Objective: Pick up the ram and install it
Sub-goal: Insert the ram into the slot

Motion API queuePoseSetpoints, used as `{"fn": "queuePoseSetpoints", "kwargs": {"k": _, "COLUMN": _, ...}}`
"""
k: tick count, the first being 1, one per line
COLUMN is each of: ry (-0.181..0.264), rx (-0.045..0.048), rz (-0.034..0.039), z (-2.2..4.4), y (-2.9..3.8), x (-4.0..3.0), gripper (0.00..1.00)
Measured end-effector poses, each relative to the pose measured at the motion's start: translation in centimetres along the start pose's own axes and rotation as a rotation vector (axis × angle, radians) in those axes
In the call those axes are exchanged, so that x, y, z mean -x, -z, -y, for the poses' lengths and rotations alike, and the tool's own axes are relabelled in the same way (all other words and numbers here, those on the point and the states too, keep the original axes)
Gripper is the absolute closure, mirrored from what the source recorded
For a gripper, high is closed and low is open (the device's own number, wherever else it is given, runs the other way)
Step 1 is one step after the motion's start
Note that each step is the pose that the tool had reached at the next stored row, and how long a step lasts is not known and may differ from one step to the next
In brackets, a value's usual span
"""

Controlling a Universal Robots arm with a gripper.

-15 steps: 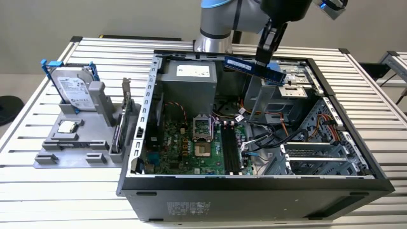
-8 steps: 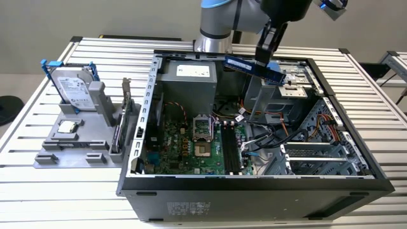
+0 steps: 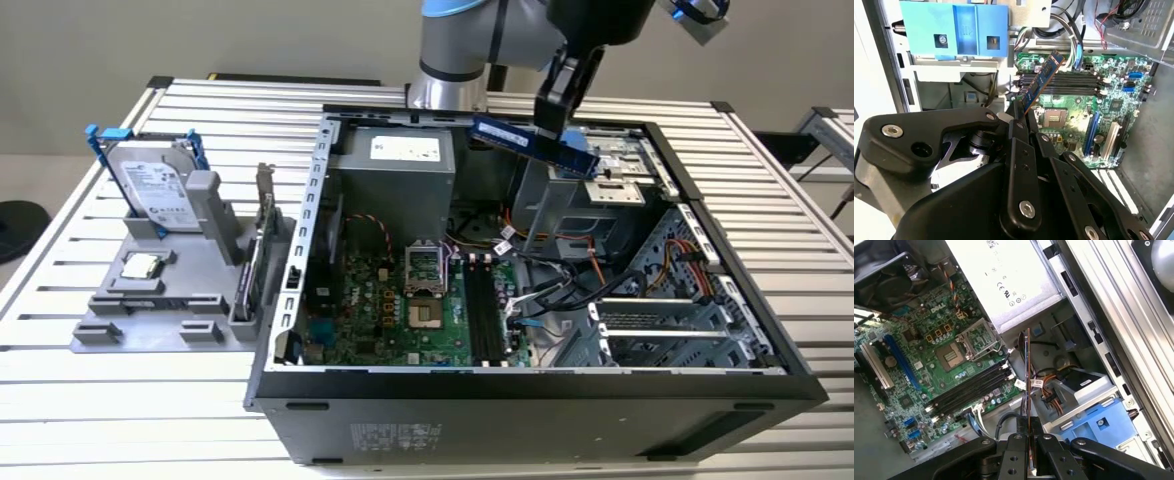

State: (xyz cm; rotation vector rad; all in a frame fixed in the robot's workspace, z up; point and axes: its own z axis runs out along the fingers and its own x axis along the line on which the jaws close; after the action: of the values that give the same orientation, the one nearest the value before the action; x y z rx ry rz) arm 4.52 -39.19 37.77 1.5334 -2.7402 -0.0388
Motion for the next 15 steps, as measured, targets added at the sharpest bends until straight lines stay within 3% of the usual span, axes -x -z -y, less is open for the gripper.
{"fn": "queuePoseSetpoints", "kwargs": {"k": 15, "ry": -0.061, "rx": -0.0007, "rz": 0.0014, "z": 0.02, "y": -0.03, "x": 0.01, "gripper": 1.00}}
